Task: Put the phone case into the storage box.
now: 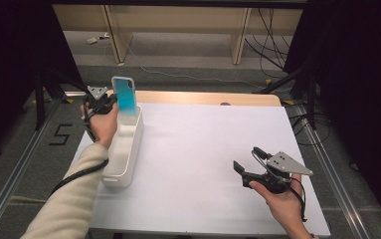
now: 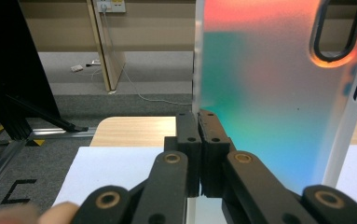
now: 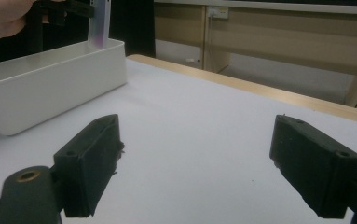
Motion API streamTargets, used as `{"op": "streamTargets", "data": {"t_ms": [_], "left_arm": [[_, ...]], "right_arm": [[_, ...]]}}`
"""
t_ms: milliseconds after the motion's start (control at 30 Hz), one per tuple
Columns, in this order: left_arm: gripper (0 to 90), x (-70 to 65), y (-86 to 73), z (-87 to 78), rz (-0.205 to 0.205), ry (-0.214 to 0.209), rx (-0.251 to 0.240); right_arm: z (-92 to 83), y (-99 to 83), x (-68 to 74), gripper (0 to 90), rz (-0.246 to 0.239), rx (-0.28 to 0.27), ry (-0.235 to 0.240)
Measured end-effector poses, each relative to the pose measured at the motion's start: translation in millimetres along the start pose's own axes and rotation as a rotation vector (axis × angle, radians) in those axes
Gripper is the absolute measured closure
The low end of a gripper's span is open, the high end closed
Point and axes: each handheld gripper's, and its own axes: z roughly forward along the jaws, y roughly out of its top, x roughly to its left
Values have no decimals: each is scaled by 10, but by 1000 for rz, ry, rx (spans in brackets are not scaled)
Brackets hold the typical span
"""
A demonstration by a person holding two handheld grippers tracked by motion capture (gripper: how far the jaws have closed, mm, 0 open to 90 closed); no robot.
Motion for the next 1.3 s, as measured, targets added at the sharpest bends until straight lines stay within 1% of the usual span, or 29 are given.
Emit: {"op": "streamTargets", "data": {"t_ms": [233,267,333,367,533,633,667,800,900,967,1033,1067,1100,1167,1300], "left_arm": [[884,-13,1,28,3,4,5],[884,-16,0,35,3,5,5],[884,-17,-1,45,1,10,7],[884,-17,-2,50,4,11,10],[884,-17,-17,78,15,15,19],[884,-17,-27,94,11,17,22],[884,-18,-30,98,11,18,22],[884,-15,-39,105,18,18,26],[884,-14,-46,117,13,24,32],[884,-18,-50,125,13,21,33],[883,-21,-53,131,16,21,35],[883,-24,-55,135,14,21,36],[883,-26,-57,139,13,24,37],[883,-28,-61,145,12,25,40],[884,-26,-65,160,13,26,45]], "right_arm": [[9,-6,3,174,2,-1,8],[12,-6,-2,174,-6,-10,5],[7,-4,2,174,3,-5,6],[6,-4,2,174,1,-5,-1],[10,-11,0,175,0,-3,6],[9,-10,1,175,-1,-3,2],[13,-10,5,175,6,-5,12],[13,-10,5,175,1,-4,5],[13,-10,5,175,2,-4,5],[14,-11,7,175,4,-5,15],[13,-9,6,175,5,-6,13],[13,-8,-3,175,-6,-10,5],[11,-7,0,175,-4,-7,2],[13,-11,4,175,4,-5,13],[11,-8,-5,175,-7,-9,0]]}}
